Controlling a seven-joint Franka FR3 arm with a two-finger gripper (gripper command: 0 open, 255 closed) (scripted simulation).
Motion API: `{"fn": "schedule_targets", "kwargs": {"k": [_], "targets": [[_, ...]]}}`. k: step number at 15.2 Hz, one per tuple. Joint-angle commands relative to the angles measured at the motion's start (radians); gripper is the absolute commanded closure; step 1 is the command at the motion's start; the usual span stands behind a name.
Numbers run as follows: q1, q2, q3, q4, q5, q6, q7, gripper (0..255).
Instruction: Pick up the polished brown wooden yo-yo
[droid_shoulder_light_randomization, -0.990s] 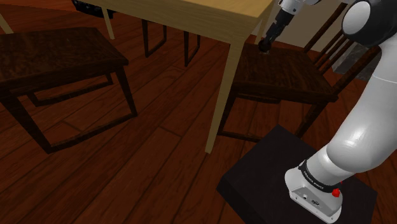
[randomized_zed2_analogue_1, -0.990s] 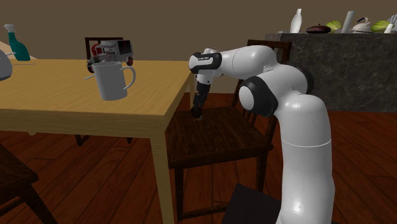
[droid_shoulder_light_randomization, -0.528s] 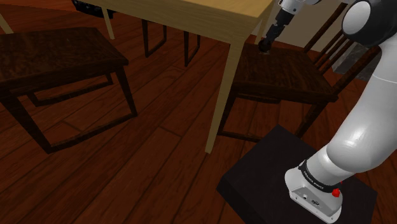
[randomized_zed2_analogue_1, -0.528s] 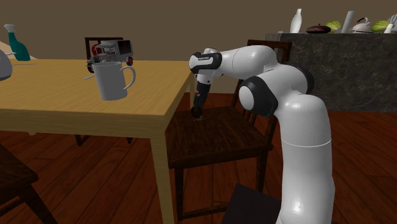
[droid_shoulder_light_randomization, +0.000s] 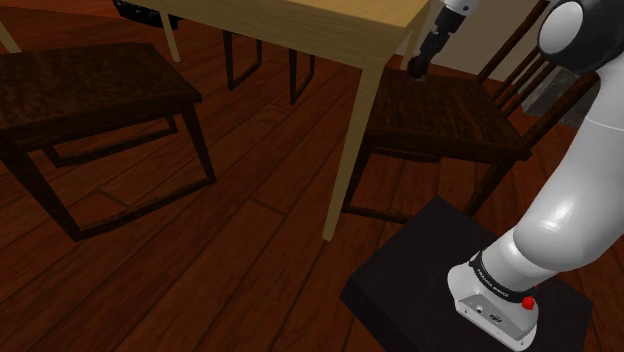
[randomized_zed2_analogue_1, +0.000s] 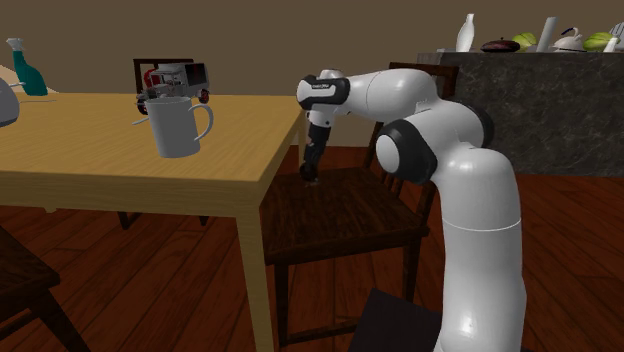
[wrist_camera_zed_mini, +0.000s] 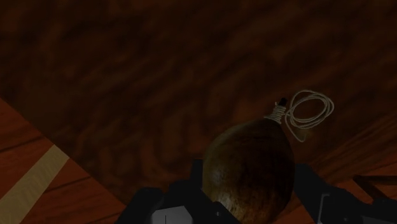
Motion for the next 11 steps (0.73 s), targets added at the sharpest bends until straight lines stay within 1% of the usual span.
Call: {"fn": "schedule_targets", "kwargs": {"k": [1, 10, 11], "targets": [[-0.007, 0.006, -0.001, 0.035, 0.002, -0.029, 0.003, 255], [-0.033, 0.032, -0.004, 0.191, 0.011, -0.160, 0.028, 255], [-0.033, 0.033, -0.004, 0.194, 0.012, -0.162, 0.028, 255]]}}
